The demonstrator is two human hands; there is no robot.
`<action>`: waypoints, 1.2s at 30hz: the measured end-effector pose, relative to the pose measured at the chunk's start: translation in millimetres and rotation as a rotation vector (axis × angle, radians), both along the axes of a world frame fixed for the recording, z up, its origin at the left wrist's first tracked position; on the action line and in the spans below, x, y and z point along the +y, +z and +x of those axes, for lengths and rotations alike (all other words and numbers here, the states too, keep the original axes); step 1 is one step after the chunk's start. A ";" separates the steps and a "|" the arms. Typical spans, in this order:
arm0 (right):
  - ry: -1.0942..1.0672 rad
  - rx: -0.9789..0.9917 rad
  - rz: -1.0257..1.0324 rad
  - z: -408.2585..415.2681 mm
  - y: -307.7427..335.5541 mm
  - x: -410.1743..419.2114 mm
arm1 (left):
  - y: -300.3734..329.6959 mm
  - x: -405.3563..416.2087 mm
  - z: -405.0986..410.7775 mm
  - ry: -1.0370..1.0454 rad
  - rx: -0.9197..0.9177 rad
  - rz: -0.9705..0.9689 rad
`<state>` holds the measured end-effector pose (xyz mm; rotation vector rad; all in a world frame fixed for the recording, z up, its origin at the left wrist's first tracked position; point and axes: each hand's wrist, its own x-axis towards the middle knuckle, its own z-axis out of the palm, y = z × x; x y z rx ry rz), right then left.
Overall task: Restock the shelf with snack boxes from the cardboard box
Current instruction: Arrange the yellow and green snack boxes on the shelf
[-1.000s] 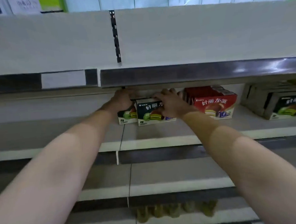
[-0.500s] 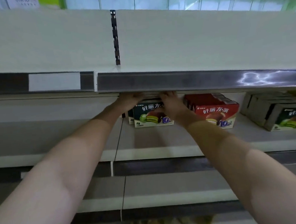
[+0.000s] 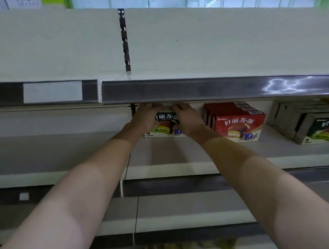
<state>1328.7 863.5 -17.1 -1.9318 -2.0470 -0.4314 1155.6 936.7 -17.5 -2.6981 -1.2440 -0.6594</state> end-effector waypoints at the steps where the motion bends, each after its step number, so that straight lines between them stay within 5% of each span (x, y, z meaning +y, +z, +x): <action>1: -0.018 -0.023 0.008 -0.4 -0.6 0.2 | -0.5 -1.6 2.2 0.012 0.014 0.028; 12: -0.077 -0.101 -0.043 -8.2 -6.0 2.0 | 2.1 -21.0 11.9 0.200 0.272 0.178; 23: -0.111 -0.031 0.136 -3.8 8.4 -33.1 | 26.9 -53.3 3.2 0.118 0.037 0.229; 29: 0.008 -0.031 0.185 17.7 17.0 -83.8 | 26.1 -85.9 35.5 -0.073 -0.027 0.078; 36: -0.143 0.112 0.231 75.8 13.8 -162.0 | 24.3 -142.1 114.1 -0.237 -0.052 -0.084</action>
